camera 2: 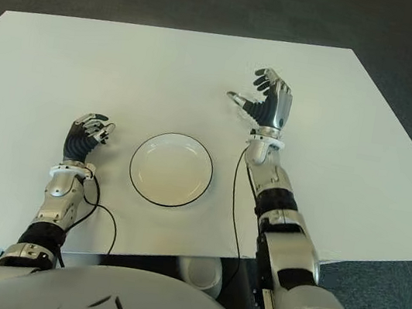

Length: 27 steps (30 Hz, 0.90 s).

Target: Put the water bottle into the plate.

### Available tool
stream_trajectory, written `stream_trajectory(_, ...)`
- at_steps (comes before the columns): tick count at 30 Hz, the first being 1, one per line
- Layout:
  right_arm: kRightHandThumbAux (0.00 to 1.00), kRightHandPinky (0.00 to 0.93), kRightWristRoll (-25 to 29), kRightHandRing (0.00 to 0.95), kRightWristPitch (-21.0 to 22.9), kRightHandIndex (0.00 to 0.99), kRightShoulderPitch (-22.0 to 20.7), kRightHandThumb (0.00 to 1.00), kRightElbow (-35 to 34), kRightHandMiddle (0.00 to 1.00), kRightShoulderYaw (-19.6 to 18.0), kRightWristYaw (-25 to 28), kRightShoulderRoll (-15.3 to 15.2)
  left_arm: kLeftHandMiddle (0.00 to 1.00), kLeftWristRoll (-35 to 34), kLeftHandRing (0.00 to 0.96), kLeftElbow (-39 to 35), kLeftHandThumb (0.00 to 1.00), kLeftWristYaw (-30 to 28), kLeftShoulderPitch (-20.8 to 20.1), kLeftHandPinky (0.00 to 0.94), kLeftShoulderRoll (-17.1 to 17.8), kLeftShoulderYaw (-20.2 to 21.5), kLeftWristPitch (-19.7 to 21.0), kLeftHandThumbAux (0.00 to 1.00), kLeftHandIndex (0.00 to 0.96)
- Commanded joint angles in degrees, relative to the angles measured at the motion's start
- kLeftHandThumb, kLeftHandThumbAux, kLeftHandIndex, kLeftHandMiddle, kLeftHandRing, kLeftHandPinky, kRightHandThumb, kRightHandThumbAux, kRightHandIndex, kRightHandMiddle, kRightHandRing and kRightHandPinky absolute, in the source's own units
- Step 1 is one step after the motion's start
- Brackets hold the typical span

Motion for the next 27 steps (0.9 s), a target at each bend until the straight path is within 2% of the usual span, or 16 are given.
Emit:
stream_trajectory(1, 0.709, 0.401, 0.6, 0.416, -0.6, 0.377, -4.2, 0.778, 8.4, 0.421, 0.8, -2.8, 0.2, 0.689, -0.3, 0.687, 2.1, 0.708, -1.2, 1.0, 0.698, -0.3, 0.1, 0.8, 0.711, 0.436)
stream_trajectory(4, 0.724, 0.327, 0.7, 0.314, 0.7, 0.393, -6.7, 0.718, 12.7, 0.298, 1.4, -3.0, 0.1, 0.695, 0.3, 0.696, 2.2, 0.708, -1.1, 1.1, 0.708, -0.1, 0.0, 0.1, 0.711, 0.436)
stream_trajectory(5, 0.735, 0.270, 0.8, 0.246, 1.3, 0.286, -7.4, 0.606, 13.7, 0.233, 1.6, -2.9, 0.1, 0.699, 0.5, 0.701, 2.3, 0.708, -1.1, 1.1, 0.716, 0.0, -0.1, -0.1, 0.711, 0.436)
stream_trajectory(6, 0.740, 0.249, 0.8, 0.222, 2.7, 0.247, -8.4, 0.563, 15.0, 0.209, 1.8, -2.3, 0.2, 0.701, 0.7, 0.703, 2.3, 0.708, -1.0, 1.1, 0.719, 0.1, -0.2, -0.2, 0.711, 0.436)
stream_trajectory(7, 0.737, 0.197, 0.8, 0.161, 3.7, 0.171, -9.1, 0.479, 16.0, 0.149, 2.1, -1.9, 0.2, 0.706, 0.9, 0.710, 2.4, 0.708, -1.0, 1.1, 0.728, 0.1, -0.3, -0.3, 0.711, 0.436)
stream_trajectory(11, 0.704, 0.085, 0.6, 0.037, 8.6, 0.037, -11.6, 0.324, 18.9, 0.033, 3.4, 0.3, 0.4, 0.716, 1.1, 0.720, 2.6, 0.708, -0.9, 1.1, 0.733, 0.2, -0.2, -0.4, 0.712, 0.437)
stream_trajectory(16, 0.629, 0.018, -0.2, 0.006, 15.0, 0.006, -14.5, 0.270, 22.8, 0.005, 5.9, 5.7, 0.6, 0.720, 1.4, 0.723, 2.8, 0.708, -0.6, 1.1, 0.733, 0.3, -0.1, -0.6, 0.712, 0.437)
stream_trajectory(19, 0.561, 0.006, -0.5, 0.001, 17.7, 0.001, -15.4, 0.271, 24.4, 0.001, 7.2, 8.8, 0.7, 0.723, 1.9, 0.726, 2.7, 0.708, -0.2, 1.2, 0.733, 0.4, -0.2, -0.6, 0.712, 0.437)
stream_trajectory(23, 0.491, 0.001, -0.1, 0.000, 20.0, 0.000, -15.7, 0.291, 26.1, 0.000, 8.2, 12.6, 0.7, 0.738, 2.8, 0.742, 2.4, 0.707, -0.3, 1.4, 0.757, 0.6, -0.4, -0.7, 0.713, 0.437)
stream_trajectory(27, 0.453, 0.000, 0.4, 0.000, 21.2, 0.000, -15.8, 0.315, 26.9, 0.000, 8.6, 14.1, 0.7, 0.756, 2.9, 0.761, 2.3, 0.706, -1.1, 1.5, 0.785, 0.8, -0.5, -1.2, 0.714, 0.436)
